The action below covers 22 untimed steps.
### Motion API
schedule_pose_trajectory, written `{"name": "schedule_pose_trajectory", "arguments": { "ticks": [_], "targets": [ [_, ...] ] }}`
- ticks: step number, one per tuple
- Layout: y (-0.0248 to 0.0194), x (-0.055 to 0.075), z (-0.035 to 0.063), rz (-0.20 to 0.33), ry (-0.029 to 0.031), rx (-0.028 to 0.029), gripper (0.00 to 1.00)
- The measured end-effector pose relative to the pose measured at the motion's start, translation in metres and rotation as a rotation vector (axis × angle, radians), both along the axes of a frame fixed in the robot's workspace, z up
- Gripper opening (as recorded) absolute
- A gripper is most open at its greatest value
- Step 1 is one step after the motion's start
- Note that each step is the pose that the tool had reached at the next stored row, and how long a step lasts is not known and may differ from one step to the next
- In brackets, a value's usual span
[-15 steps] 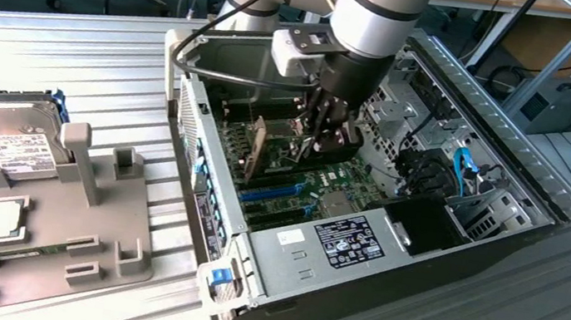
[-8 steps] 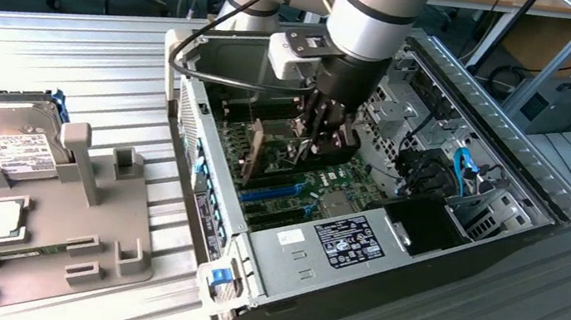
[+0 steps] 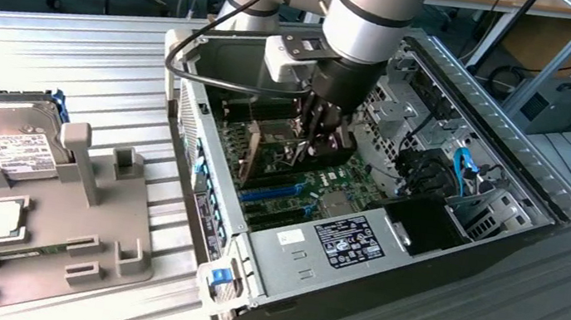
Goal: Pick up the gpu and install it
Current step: 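Insert the gpu into the slot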
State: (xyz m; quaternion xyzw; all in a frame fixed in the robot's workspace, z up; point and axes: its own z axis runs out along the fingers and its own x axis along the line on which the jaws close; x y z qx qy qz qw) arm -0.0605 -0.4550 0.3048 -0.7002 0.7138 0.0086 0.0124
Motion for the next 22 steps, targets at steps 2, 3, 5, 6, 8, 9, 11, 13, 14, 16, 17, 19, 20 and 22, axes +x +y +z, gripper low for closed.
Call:
{"name": "schedule_pose_trajectory", "arguments": {
  "ticks": [2, 3, 5, 6, 8, 9, 11, 13, 14, 16, 17, 19, 20, 22],
  "targets": [
    [0.0, -0.001, -0.001, 0.0, 0.0, -0.0001, 0.27],
    [0.0, -0.0014, -0.0014, 0.0, 0.0, 0.0, 0.27],
    [0.0, -0.0022, -0.0023, 0.0, 0.0, 0.0, 0.27],
    [0.0, -0.0023, -0.0026, 0.0, 0.0, 0.0, 0.27],
    [0.0, -0.0026, -0.0033, 0.0, 0.0, 0.0, 0.27],
    [0.0, -0.0027, -0.0037, 0.0, 0.0, 0.0, 0.27],
    [0.0, -0.0029, -0.0047, 0.0, 0.0, 0.0001, 0.27],
    [0.0, -0.0033, -0.0056, 0.0, 0.0, 0.0001, 0.27],
    [0.0, -0.0035, -0.006, 0.0, 0.0001, 0.0, 0.27],
    [-0.0001, -0.0039, -0.0067, 0.0, 0.0001, -0.0002, 0.27],
    [-0.0001, -0.0043, -0.0072, 0.0, 0.0, -0.0001, 0.27],
    [-0.0001, -0.0046, -0.0078, 0.0, 0.0, 0.0, 0.27],
    [0.0, -0.0048, -0.0083, 0.0, 0.0, 0.0001, 0.27],
    [-0.0001, -0.005, -0.0094, 0.0, 0.0, 0.0001, 0.27]
  ]
}}
